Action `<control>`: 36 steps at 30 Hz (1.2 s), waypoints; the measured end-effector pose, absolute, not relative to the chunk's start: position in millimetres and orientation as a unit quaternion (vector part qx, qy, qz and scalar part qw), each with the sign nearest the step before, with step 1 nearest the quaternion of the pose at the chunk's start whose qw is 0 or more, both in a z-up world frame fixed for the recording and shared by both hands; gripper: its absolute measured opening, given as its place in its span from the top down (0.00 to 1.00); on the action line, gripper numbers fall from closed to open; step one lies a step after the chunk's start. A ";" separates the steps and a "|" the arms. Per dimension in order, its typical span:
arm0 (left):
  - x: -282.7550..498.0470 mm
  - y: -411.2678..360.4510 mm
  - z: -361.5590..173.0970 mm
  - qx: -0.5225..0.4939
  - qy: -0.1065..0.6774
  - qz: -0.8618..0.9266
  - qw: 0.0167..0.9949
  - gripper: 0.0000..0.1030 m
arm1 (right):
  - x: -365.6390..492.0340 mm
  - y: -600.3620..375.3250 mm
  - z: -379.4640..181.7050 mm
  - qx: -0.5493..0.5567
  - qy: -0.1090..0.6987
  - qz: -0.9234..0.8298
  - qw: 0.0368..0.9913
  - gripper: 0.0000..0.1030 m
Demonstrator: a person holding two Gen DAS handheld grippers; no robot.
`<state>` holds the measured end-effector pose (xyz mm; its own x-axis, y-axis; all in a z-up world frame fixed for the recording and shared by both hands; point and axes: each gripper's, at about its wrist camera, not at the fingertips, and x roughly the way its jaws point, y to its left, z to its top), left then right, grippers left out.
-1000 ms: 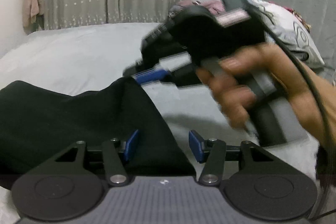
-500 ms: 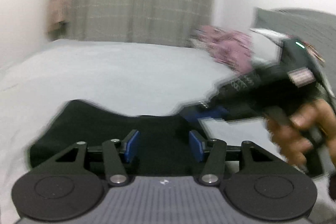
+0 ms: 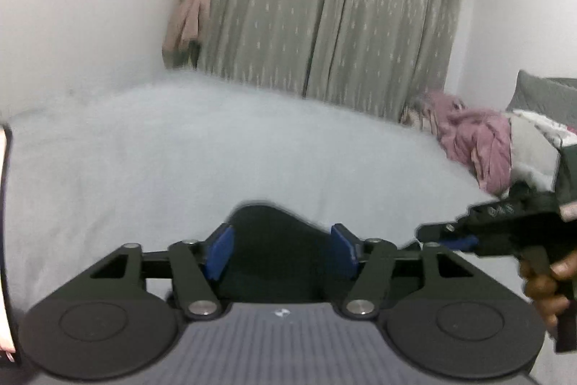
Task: Fold clothes
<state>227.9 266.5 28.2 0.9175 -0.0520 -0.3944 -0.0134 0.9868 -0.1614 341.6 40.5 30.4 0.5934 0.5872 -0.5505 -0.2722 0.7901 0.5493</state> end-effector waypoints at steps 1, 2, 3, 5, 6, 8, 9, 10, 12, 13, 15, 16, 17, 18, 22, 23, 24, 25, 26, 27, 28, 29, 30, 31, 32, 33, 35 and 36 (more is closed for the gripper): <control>231.8 265.0 29.4 -0.075 0.206 -0.013 0.976 0.46 | 332.8 40.4 37.3 0.201 0.366 0.248 0.874 0.68; 235.8 263.5 30.5 -0.068 0.209 -0.017 0.975 0.50 | 324.6 44.2 40.2 0.185 0.361 0.252 0.879 0.69; 246.6 260.5 25.1 -0.050 0.222 -0.028 0.973 0.52 | 316.3 48.0 43.0 0.169 0.355 0.256 0.883 0.69; 257.7 258.7 14.3 -0.023 0.242 -0.027 0.970 0.57 | 299.3 56.5 48.5 0.134 0.343 0.263 0.892 0.70; 266.3 259.0 4.2 -0.012 0.258 -0.024 0.966 0.57 | 290.0 63.9 49.8 0.104 0.338 0.263 0.898 0.70; 279.8 261.3 -14.6 -0.001 0.283 -0.020 0.959 0.59 | 278.4 76.9 42.9 0.051 0.335 0.257 0.905 0.71; 279.8 263.1 -16.2 -0.006 0.284 -0.022 0.959 0.59 | 278.5 80.6 37.2 0.038 0.342 0.251 0.905 0.72; 283.5 264.6 -20.6 -0.011 0.284 -0.023 0.959 0.59 | 280.9 81.8 33.8 0.032 0.345 0.247 0.905 0.79; 286.4 267.1 -25.2 -0.018 0.285 -0.025 0.958 0.59 | 285.1 87.1 16.0 0.011 0.356 0.231 0.905 0.81; 287.7 268.0 -26.2 -0.023 0.286 -0.025 0.958 0.59 | 287.5 87.4 11.7 0.017 0.358 0.229 0.905 0.81; 287.8 268.8 -26.3 -0.024 0.287 -0.024 0.957 0.58 | 293.3 86.4 4.4 0.033 0.362 0.224 0.904 0.81; 286.1 265.9 -27.2 -0.018 0.288 -0.023 0.957 0.57 | 296.5 86.9 0.3 0.037 0.364 0.223 0.904 0.81; 287.3 266.3 -28.3 -0.016 0.289 -0.022 0.957 0.57 | 298.3 88.2 -0.9 0.039 0.365 0.220 0.904 0.81; 287.8 263.4 -25.2 -0.010 0.291 -0.020 0.957 0.57 | 298.8 90.3 -1.1 0.036 0.365 0.216 0.905 0.81; 283.3 258.5 -4.1 0.016 0.317 -0.019 0.948 0.33 | 292.9 92.6 8.3 0.039 0.369 0.209 0.905 0.75; 282.3 259.1 -2.4 0.019 0.320 -0.017 0.947 0.26 | 291.0 90.7 12.3 0.044 0.370 0.210 0.904 0.71; 280.1 255.9 2.2 0.031 0.327 -0.010 0.945 0.24 | 289.6 90.7 16.5 0.049 0.371 0.212 0.903 0.62; 277.3 253.0 5.7 0.039 0.332 -0.004 0.942 0.24 | 287.6 90.7 21.2 0.052 0.371 0.212 0.902 0.56; 273.6 250.8 9.6 0.045 0.337 0.002 0.940 0.24 | 282.9 90.0 27.4 0.051 0.369 0.207 0.905 0.52; 270.7 249.0 12.1 0.045 0.341 0.005 0.939 0.24 | 277.7 89.2 33.5 0.047 0.367 0.201 0.907 0.44; 267.8 247.1 14.5 0.045 0.345 0.007 0.937 0.23 | 270.9 88.0 39.0 0.036 0.362 0.192 0.911 0.35; 264.8 245.3 17.0 0.045 0.349 0.010 0.936 0.22 | 264.2 86.9 44.1 0.026 0.358 0.184 0.915 0.32; 259.8 241.0 19.5 0.048 0.355 0.012 0.933 0.22 | 258.1 86.3 48.1 0.019 0.355 0.179 0.917 0.28; 254.7 236.7 22.0 0.052 0.361 0.013 0.931 0.20 | 252.7 85.7 51.6 0.014 0.352 0.175 0.919 0.20; 249.7 232.3 24.6 0.056 0.367 0.015 0.929 0.18 | 248.3 84.7 53.9 0.014 0.352 0.172 0.920 0.16; 243.4 226.7 27.3 0.065 0.373 0.018 0.925 0.16 | 239.3 82.0 58.2 0.015 0.353 0.164 0.921 0.10; 232.4 217.0 33.7 0.078 0.386 0.023 0.919 0.08 | 228.7 79.6 62.3 0.013 0.352 0.156 0.923 0.05; 231.2 215.7 35.8 0.079 0.391 0.023 0.917 0.04 | 221.5 78.9 64.9 0.009 0.354 0.146 0.924 0.03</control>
<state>231.2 215.7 35.8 0.6929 0.1039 -0.7135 0.0193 0.9865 0.1624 221.5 78.9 64.9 0.7065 0.2767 -0.6514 -0.2643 0.9570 0.1198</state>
